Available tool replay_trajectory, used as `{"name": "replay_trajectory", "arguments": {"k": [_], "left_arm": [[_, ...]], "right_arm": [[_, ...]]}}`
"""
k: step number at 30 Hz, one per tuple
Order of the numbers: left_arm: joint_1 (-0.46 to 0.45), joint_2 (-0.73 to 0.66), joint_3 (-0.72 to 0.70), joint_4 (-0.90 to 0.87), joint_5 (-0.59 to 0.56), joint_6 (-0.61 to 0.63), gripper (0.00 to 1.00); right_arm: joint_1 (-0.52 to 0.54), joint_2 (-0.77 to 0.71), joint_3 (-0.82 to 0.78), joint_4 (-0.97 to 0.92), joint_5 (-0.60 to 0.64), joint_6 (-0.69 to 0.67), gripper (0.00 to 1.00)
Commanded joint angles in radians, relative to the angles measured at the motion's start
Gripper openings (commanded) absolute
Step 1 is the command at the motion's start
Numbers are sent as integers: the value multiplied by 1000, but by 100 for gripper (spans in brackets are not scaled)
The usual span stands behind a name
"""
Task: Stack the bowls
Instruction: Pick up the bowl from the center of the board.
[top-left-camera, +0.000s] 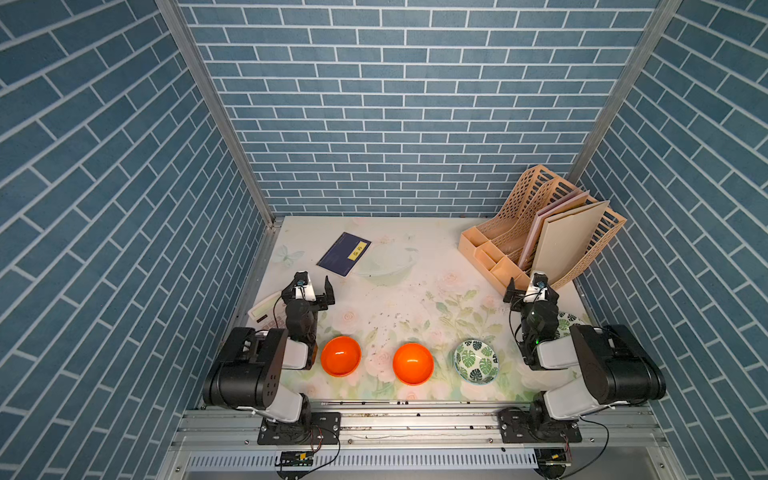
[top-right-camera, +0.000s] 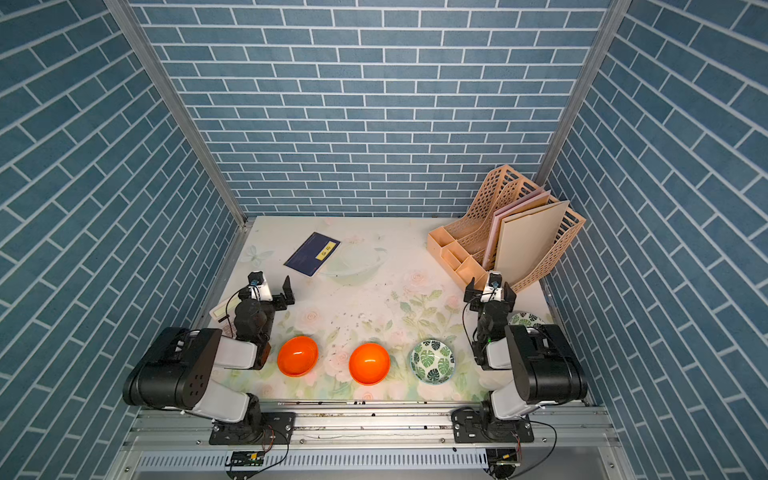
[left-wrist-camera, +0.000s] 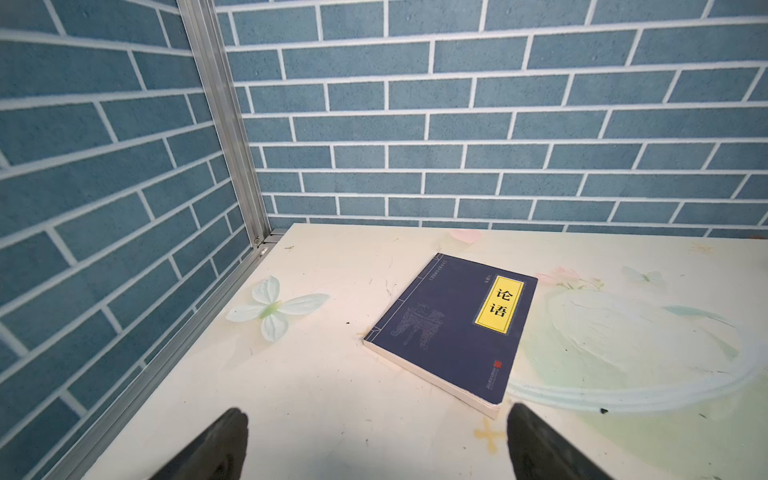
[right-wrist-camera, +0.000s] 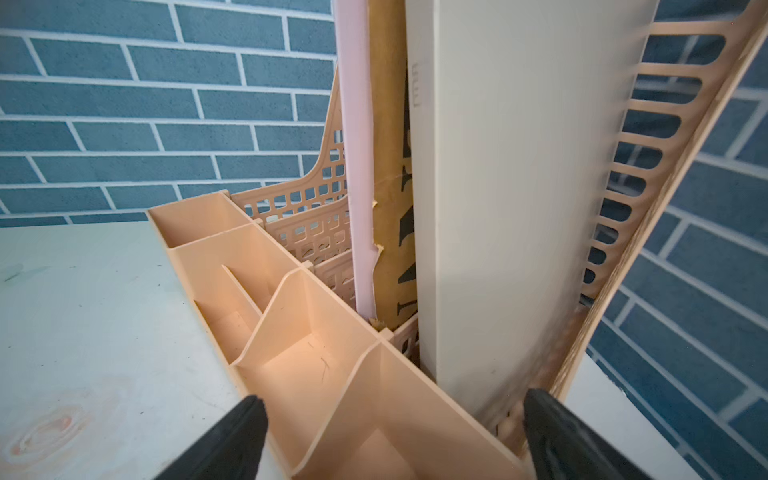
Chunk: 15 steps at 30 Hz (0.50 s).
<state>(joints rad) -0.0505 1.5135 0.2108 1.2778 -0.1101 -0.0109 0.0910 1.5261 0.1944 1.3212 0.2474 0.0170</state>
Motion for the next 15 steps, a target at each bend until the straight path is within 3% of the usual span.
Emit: {"name": "replay_trajectory", "arguments": {"k": [1,15], "left_arm": [[6,4,-4,21,5,6,100],[8,4,-2,16,7,5,100]], "right_arm": [[-2,8,-5,27,8,-23,100],[-1,7,-5,26,7,-23,100]]}}
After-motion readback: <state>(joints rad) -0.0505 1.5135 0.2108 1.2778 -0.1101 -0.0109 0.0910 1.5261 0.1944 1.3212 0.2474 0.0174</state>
